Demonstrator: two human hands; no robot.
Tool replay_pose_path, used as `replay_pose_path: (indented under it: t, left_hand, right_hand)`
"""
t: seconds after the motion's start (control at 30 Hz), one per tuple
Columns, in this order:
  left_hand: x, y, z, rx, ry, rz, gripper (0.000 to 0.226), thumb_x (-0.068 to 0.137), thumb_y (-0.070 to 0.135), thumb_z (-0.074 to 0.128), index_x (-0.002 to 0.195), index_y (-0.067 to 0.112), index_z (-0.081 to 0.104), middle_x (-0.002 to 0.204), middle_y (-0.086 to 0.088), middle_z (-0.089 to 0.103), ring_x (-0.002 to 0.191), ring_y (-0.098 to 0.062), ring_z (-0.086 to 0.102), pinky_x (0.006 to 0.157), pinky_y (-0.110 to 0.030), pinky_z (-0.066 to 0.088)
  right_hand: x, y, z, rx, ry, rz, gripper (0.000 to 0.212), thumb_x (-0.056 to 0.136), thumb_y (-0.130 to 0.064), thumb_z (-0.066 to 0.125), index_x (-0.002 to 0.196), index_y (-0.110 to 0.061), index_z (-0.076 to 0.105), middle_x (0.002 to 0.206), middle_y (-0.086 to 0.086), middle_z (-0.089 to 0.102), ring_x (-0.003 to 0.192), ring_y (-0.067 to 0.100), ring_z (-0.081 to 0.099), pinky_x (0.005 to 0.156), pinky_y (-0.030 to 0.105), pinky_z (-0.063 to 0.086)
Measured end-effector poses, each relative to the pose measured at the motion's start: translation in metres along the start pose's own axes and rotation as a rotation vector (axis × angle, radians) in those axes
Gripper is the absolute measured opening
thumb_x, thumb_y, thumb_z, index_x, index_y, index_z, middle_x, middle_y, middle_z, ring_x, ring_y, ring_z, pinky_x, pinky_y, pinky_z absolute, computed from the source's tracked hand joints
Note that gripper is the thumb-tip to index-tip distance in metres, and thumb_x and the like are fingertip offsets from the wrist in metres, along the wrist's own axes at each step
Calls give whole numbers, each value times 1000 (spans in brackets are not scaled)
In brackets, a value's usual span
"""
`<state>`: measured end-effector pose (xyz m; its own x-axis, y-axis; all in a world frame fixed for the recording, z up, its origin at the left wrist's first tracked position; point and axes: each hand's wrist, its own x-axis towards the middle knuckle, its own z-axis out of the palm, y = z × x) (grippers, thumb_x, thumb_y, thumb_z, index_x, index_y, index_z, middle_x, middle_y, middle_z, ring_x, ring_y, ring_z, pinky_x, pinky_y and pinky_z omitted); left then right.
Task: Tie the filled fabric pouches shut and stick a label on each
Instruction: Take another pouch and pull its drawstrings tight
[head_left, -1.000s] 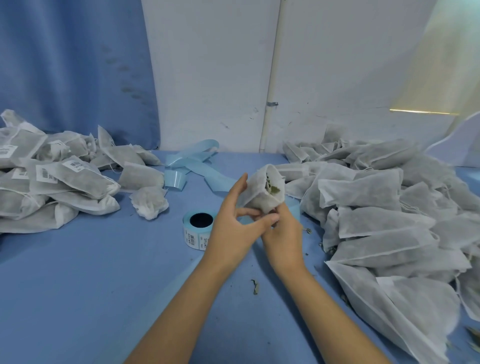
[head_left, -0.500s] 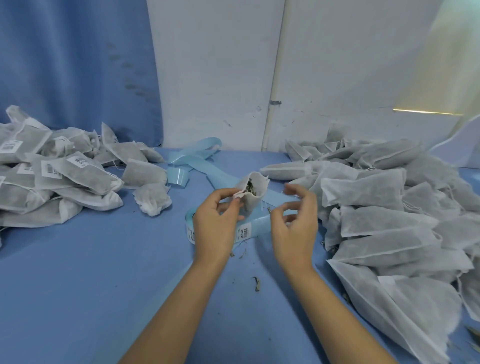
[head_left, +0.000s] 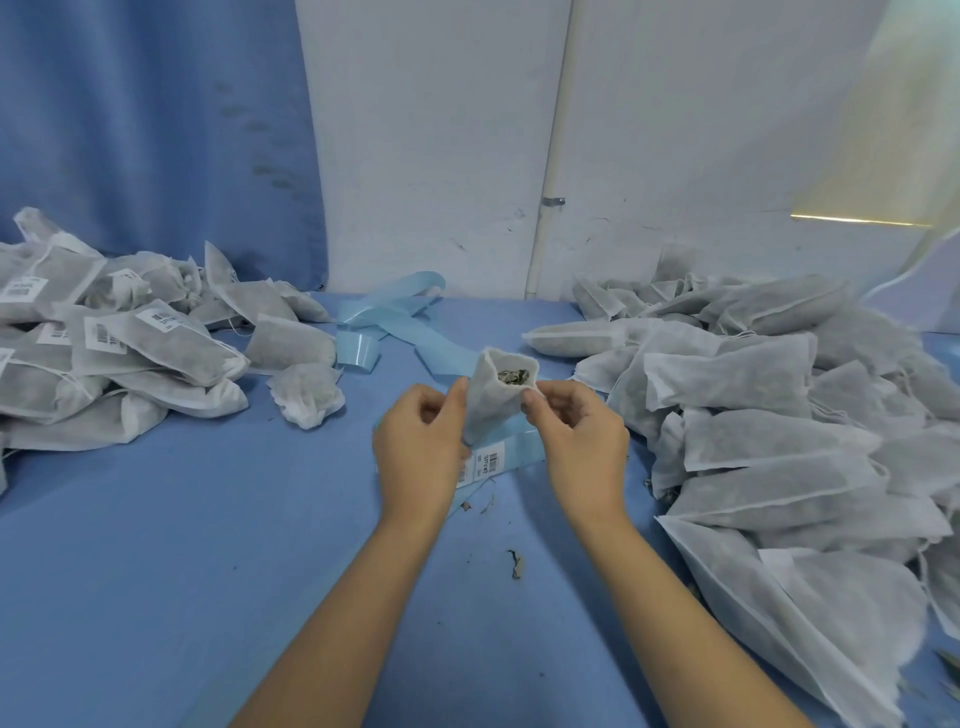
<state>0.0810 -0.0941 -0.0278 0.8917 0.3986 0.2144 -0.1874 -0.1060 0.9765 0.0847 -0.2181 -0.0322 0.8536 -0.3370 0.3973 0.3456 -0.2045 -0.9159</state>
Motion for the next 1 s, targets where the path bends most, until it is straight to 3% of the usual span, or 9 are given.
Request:
replay_pose_path:
  t: [0.07, 0.13, 0.27, 0.4, 0.5, 0.6, 0.73, 0.9, 1.0]
  left_hand:
    - [-5, 3, 3, -68, -163, -74, 49, 96, 37, 51, 57, 8, 57, 50, -6, 58, 39, -14, 53, 43, -21, 42]
    - [-11, 7, 7, -80, -277, -80, 50, 96, 40, 49, 59, 10, 62, 50, -2, 60, 43, -15, 56, 42, -19, 42]
    - [-13, 9, 13, -89, -283, -78, 36, 92, 46, 54, 72, 20, 67, 59, 2, 65, 47, -13, 61, 41, -20, 42]
    - [-10, 9, 10, -173, -240, -123, 22, 90, 37, 61, 78, 20, 69, 70, 8, 69, 51, -9, 63, 42, -16, 41]
    - [-8, 12, 9, -290, -251, -203, 14, 90, 31, 63, 79, 26, 71, 77, 14, 72, 60, -3, 65, 45, -13, 42]
    - [-7, 13, 8, -396, -291, -334, 14, 89, 34, 63, 84, 25, 73, 84, 12, 74, 73, -1, 66, 55, -15, 46]
    - [-3, 12, 7, -364, -279, -317, 9, 84, 30, 70, 76, 26, 70, 84, 8, 71, 82, -5, 65, 63, -17, 44]
    - [-2, 12, 8, -342, -307, -247, 4, 84, 19, 71, 81, 19, 67, 78, 3, 71, 64, 1, 64, 54, -9, 44]
    - [-2, 13, 8, -295, -282, -200, 7, 84, 18, 70, 78, 16, 69, 78, -5, 72, 66, -6, 64, 63, -17, 49]
  right_hand:
    - [-1, -2, 1, 27, 13, 7, 10, 87, -15, 69, 86, -24, 68, 83, -9, 72, 75, -3, 65, 69, 9, 47]
    - [-2, -4, 3, 8, -25, -3, 16, 89, -11, 67, 88, -27, 68, 86, -10, 72, 80, 0, 66, 73, 12, 49]
    - [-6, -8, 4, -93, -145, -146, 32, 91, -1, 57, 92, -30, 71, 90, -13, 72, 87, 4, 66, 79, 18, 50]
    - [-7, -8, 4, -263, -143, -379, 29, 90, 2, 57, 102, -18, 74, 92, -10, 70, 91, -1, 59, 79, 9, 43]
    - [-8, -7, 4, -222, -121, -318, 29, 91, -5, 61, 114, -23, 67, 89, -18, 68, 88, -5, 61, 78, 5, 42]
    - [-9, -8, 5, -136, -119, -233, 32, 90, -10, 66, 104, -35, 51, 80, -25, 67, 81, -10, 63, 73, 2, 41]
    - [-12, -10, 9, -58, -158, -202, 38, 89, -8, 66, 101, -37, 44, 82, -19, 70, 79, -6, 65, 72, 4, 42]
    - [-19, -9, 14, -37, -218, -188, 37, 93, -5, 59, 104, -36, 42, 85, -21, 71, 80, -5, 65, 69, 3, 41]
    - [-19, -7, 15, -48, -202, -201, 34, 93, -6, 58, 102, -34, 41, 83, -20, 71, 77, -4, 64, 67, 4, 41]
